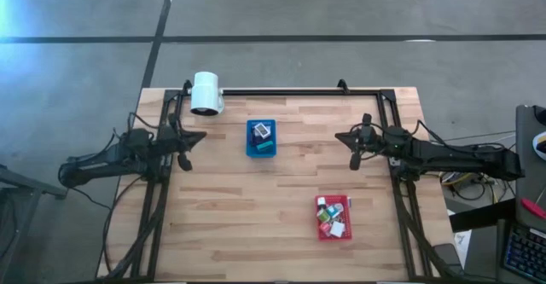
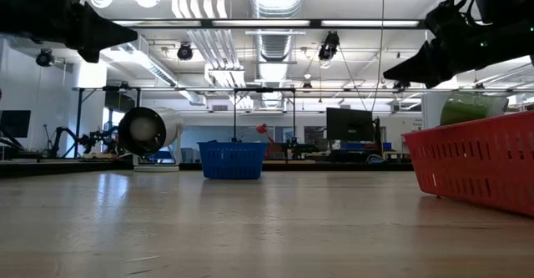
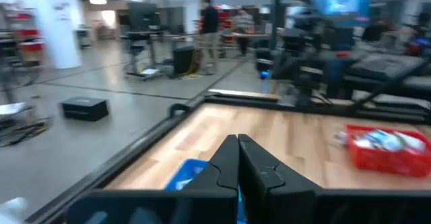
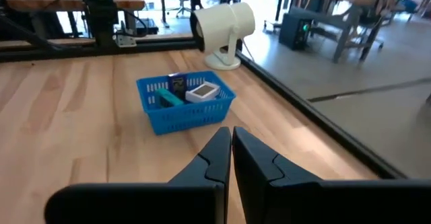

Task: Pick & Place Office items
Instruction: Put the purple charger adapter into the red bin

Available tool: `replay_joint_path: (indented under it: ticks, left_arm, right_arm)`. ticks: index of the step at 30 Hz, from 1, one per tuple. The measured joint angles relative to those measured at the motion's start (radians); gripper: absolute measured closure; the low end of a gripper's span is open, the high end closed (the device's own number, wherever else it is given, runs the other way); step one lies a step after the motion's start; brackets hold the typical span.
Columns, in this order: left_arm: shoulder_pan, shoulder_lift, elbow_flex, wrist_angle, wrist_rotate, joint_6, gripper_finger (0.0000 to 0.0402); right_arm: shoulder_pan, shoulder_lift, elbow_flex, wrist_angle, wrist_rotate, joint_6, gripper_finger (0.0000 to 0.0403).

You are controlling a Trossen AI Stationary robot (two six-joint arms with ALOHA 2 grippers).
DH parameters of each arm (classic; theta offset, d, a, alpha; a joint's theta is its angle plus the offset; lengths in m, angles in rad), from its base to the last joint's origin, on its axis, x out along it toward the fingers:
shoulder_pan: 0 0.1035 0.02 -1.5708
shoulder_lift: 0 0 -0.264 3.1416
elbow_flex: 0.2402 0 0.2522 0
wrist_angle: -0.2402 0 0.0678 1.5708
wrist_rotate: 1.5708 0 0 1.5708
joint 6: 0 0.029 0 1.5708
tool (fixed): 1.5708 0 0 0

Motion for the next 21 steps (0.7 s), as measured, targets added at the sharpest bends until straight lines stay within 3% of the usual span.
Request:
replay_joint_path:
  ticks: [8, 16, 21]
  left_arm:
    - [0.001, 0.04, 0.016, 0.017, -0.195, -0.009, 0.04]
    - [0.001, 0.182, 0.015, 0.12, -0.2, 0.07, 0.04]
    - [0.001, 0.268, 0.028, 0.127, -0.2, 0.085, 0.0397]
  right_arm:
    - [-0.008, 0.01, 0.0, 0.034, 0.061, -0.07, 0.039]
    - [-0.038, 0.05, 0.001, 0.018, 0.086, -0.065, 0.039]
    - [-0.059, 0.116, 0.071, -0.118, 0.087, -0.023, 0.039]
